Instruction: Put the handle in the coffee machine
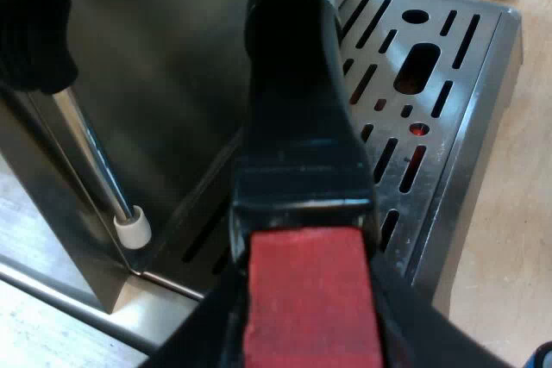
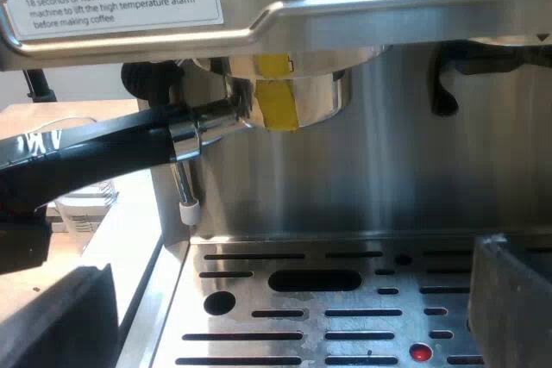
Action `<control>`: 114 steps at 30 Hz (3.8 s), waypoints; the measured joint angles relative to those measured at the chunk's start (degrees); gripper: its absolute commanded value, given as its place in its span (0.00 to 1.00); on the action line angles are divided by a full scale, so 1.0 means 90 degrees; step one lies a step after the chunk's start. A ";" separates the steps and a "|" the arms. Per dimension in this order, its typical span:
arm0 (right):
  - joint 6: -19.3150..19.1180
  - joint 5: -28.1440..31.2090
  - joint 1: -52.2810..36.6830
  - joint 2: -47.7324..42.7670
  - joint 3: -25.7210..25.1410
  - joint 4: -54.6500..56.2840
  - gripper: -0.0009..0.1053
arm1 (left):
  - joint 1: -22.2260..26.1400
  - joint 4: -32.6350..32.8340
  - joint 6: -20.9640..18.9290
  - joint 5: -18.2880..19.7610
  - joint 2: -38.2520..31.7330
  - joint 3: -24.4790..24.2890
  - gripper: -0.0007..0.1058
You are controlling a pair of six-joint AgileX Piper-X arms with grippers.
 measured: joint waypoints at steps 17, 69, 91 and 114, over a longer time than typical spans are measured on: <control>0.0000 0.0000 0.0000 0.0000 0.0000 0.0000 0.78 | 0.0000 0.0030 0.0063 -0.0015 -0.0075 0.0000 0.01; 0.0000 0.0000 0.0000 0.0000 0.0000 0.0000 0.78 | 0.0000 0.0954 0.0240 -0.0241 -0.0257 -0.0306 0.01; 0.0000 0.0000 0.0000 0.0000 0.0000 0.0000 0.78 | 0.0000 0.0657 -0.0071 0.0032 -0.0257 -0.0186 0.01; 0.0000 0.0000 0.0000 0.0000 0.0000 0.0000 0.78 | 0.0000 0.0209 -0.0438 0.0200 -0.0226 -0.0128 0.01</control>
